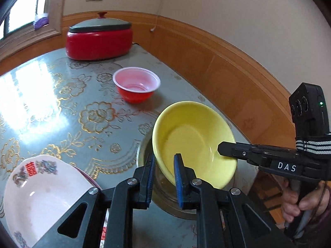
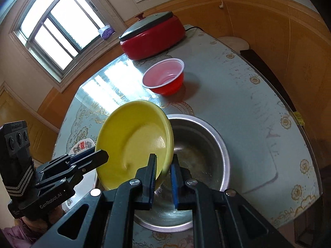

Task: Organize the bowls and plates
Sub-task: 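Lift the yellow bowl and lower it into the steel bowl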

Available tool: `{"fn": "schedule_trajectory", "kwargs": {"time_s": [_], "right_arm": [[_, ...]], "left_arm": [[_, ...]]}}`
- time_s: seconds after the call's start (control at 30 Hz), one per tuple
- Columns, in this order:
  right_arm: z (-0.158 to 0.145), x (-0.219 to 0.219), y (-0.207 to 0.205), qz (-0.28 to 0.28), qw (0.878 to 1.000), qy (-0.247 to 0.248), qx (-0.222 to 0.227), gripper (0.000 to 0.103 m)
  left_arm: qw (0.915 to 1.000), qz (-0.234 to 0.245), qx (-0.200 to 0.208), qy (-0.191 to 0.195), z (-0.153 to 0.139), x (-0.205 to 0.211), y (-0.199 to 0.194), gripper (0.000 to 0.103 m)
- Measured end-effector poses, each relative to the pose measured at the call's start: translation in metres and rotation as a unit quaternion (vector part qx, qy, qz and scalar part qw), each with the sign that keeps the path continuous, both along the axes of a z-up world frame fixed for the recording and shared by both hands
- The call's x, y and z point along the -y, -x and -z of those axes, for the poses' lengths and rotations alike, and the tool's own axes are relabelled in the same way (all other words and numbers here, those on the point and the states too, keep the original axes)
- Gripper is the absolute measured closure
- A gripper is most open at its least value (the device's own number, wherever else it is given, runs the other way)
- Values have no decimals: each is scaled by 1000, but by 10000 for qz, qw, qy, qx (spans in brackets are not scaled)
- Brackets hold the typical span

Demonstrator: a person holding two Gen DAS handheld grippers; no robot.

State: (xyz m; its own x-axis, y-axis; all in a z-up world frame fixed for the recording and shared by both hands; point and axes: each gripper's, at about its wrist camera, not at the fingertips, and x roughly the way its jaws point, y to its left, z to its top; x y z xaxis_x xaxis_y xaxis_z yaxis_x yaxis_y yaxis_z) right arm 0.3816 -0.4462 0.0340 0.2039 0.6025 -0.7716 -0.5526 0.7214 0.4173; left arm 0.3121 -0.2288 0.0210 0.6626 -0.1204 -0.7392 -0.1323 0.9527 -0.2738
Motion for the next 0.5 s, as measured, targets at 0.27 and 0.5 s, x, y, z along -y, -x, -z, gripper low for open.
{"fn": "schedule_trajectory", "kwargs": {"time_s": [0.27, 0.5], "right_arm": [[33, 0, 0, 141, 9982, 536, -229, 91], [44, -3, -5, 141, 9970, 733, -218, 89]], "left_arm": [[9988, 150, -461, 58, 30, 17, -8, 82], [9990, 158, -420, -65, 36, 25, -5, 77]]}}
